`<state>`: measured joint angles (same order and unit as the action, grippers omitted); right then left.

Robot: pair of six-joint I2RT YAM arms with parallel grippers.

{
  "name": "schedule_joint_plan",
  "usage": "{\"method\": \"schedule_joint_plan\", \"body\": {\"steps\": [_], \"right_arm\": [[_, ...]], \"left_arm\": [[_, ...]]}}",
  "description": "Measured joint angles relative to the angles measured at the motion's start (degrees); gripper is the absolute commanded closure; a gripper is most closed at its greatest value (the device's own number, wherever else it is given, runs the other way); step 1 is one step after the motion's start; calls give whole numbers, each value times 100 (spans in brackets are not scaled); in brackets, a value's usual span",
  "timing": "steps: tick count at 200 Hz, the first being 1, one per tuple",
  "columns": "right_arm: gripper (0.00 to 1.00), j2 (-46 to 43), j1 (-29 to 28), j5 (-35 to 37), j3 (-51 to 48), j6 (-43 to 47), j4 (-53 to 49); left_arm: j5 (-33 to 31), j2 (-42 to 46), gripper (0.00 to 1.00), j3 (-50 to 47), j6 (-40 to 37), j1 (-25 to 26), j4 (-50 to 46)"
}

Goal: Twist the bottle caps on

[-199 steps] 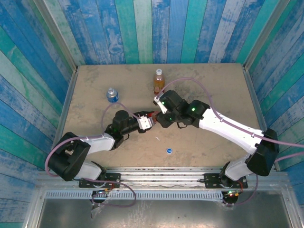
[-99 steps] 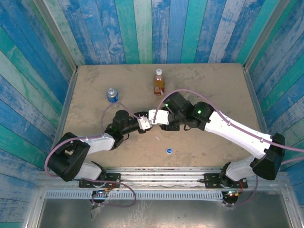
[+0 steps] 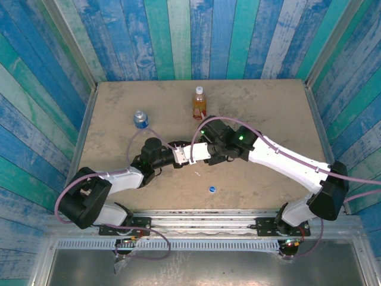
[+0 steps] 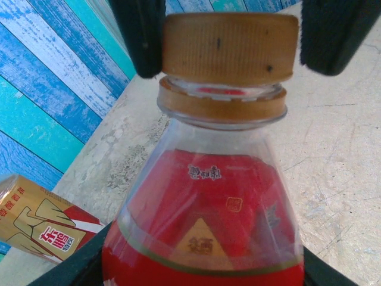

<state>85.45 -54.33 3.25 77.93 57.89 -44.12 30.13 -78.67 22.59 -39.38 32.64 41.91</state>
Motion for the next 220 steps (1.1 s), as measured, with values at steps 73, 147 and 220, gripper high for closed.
{"method": "schedule_joint_plan", "body": {"steps": [73,147,220], "right_arm": [[100,-302,0,57,-463,-2033,584],[57,-675,52,-17,-1064,-7790,1303],[43,-1231,120,-306,-990,-2693,737]], "left_arm": [[22,0,48,11,-7,4,-15],[-4,0,48,17,59,7,0],[-4,0,48,17,57,9,2]]}}
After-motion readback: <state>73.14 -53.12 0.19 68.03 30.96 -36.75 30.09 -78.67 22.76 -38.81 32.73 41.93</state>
